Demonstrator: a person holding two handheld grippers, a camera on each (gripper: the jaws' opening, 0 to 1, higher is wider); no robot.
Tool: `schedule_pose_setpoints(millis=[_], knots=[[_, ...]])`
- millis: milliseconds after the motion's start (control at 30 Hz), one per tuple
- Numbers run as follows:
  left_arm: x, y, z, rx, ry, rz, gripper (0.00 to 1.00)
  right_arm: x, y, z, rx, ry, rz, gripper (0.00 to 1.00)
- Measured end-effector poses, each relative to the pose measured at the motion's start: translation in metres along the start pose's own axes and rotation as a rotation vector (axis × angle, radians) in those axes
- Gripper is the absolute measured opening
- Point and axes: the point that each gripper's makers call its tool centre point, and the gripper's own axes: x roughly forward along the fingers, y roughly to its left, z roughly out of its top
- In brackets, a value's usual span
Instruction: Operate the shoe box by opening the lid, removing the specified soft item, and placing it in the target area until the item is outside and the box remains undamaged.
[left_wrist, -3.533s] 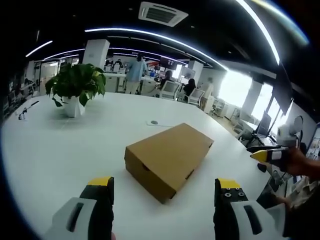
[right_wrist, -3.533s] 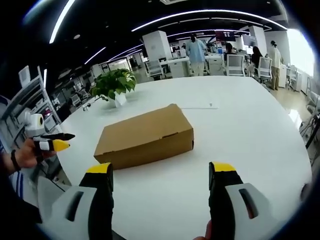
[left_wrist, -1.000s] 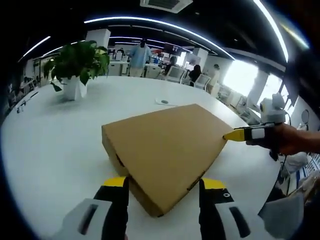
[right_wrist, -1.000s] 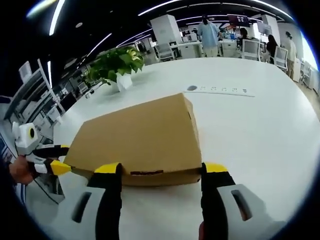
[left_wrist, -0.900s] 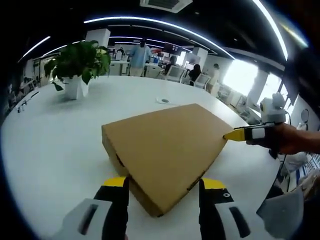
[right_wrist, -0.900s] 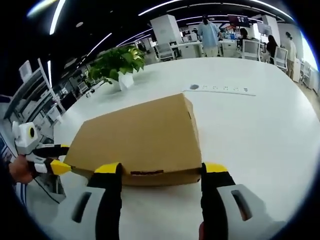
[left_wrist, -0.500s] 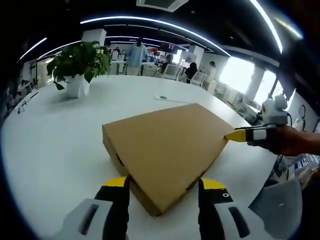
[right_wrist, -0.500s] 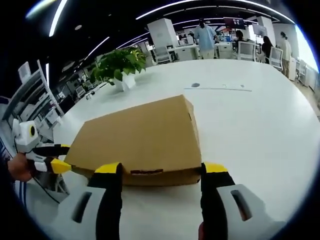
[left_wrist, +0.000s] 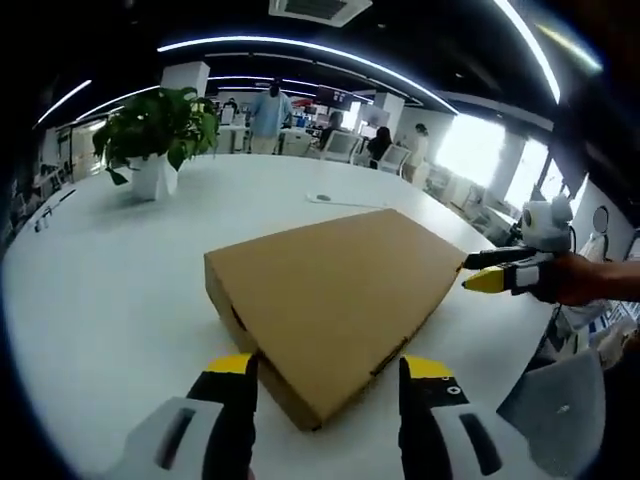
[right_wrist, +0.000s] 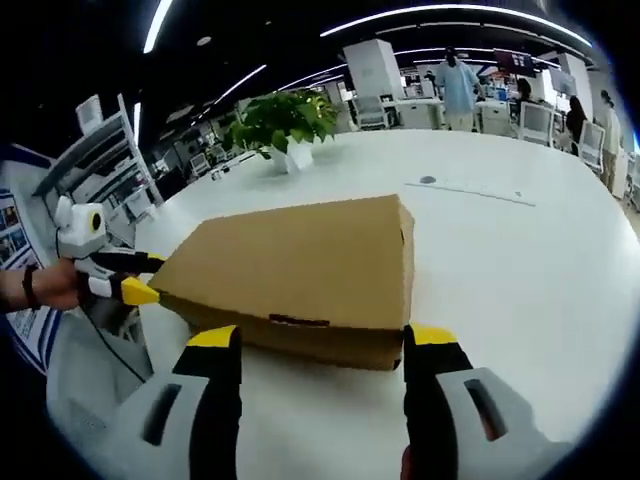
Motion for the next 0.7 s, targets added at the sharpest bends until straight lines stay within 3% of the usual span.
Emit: schedule_pose_setpoints(millis=[133,267,533,700], knots=[[0.001,-0.001,-0.002,0.043,0.024,-0.003,0.59,0.002,-0.004,-0.002,-0.047,0.018,-0.017,0.54],[0.001,0.006,-0.001,0.044,0.025,0.022,0.53,0.0,-0.019,-0.001,-0.064,0.015,-0.111,0.4],[-0.003,0.005,0.004,0.05,0.028,0.01,0.51,-0.004,-0.014,0.005,-0.048,-0.01,-0.104,0.4],[-0.01,0.0,0.013,0.073,0.021,0.017,0.5,-0.012,-0.012,0.02,-0.039,-0.05,-0.107,0.4]])
